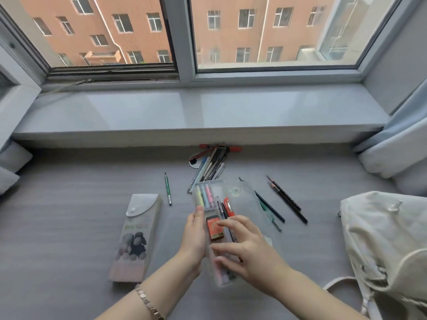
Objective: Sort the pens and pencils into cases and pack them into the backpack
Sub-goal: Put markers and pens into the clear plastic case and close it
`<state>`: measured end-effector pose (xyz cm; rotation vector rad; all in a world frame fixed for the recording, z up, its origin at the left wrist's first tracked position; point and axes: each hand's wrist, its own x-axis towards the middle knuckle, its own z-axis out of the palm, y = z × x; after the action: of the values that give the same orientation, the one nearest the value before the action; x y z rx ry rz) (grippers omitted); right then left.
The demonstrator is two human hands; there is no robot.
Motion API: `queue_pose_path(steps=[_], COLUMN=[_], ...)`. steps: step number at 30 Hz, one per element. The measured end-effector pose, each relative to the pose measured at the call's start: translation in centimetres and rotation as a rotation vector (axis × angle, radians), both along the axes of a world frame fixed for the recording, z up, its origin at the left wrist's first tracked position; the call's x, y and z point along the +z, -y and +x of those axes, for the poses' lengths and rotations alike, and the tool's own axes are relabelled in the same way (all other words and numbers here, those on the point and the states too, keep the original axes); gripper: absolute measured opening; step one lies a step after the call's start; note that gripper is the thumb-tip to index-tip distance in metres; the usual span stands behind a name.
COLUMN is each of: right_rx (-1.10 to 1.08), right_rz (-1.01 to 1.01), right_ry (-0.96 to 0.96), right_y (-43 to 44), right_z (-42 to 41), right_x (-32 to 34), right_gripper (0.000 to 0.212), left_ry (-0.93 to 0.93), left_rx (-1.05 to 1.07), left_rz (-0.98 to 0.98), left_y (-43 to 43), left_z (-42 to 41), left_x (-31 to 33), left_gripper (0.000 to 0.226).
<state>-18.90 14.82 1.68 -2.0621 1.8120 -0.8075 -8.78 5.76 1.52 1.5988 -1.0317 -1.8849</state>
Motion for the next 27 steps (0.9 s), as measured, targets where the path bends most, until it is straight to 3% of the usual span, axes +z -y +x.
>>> queue_pose_path(steps=[3,6,8,11,12,14,17,19,23,27], right_rx=[-0.159,-0.652,-0.913,-0.883,-0.828,-0.735,-0.594,-0.473,-0.393,-0.449], right_rz=[0.058,0.161,0.391,0.644,0.651,0.590,0.523,0.539,0.519,0.558], right_ry=[0.229,0.440,0.675,1.253,1.336,1.334,1.135,1.041,0.784,0.844], right_y=[-0.3,-0.1,0.0,-0.4,-0.7,-1.1,-1.0,-0.8,-0.7,-0.5], right_z=[-1.6,-4.2,-5.6,-6.1,-6.0,-5.6,-4.1,-2.4,0.0,0.2], right_x=[-0.2,-0.9,-1.4,-1.6,-1.2,-0.5,0.0,0.1,-0.5,-1.0], right_gripper=[0.021,0.029,0.042,0.047,0.045,0.039,0.024,0.026,0.064,0.099], left_ry=[0.019,0.031,0.043,0.056,0.066,0.083,0.091,0.057,-0.123,-0.006], left_rx=[-0.044,-0.082,-0.100,-0.112,-0.101,-0.093,-0.101,-0.123,-0.237,-0.271], left_rz=[-0.064,-0.102,-0.101,-0.096,-0.105,-0.119,-0.124,-0.072,0.142,0.013], left_y=[-0.3,-0.5,-0.5,-0.7,-0.8,-1.0,-1.4,-1.7,-2.3,-2.0], left_z=[0.6,1.1,1.4,1.6,1.7,1.7,1.3,1.1,0.9,1.0], left_x=[-0.3,-0.5,-0.5,-0.8,-0.8,-1.0,-1.0,-1.1,-0.5,-1.0], left_gripper=[0.032,0.034,0.040,0.045,0.044,0.041,0.043,0.048,0.058,0.060])
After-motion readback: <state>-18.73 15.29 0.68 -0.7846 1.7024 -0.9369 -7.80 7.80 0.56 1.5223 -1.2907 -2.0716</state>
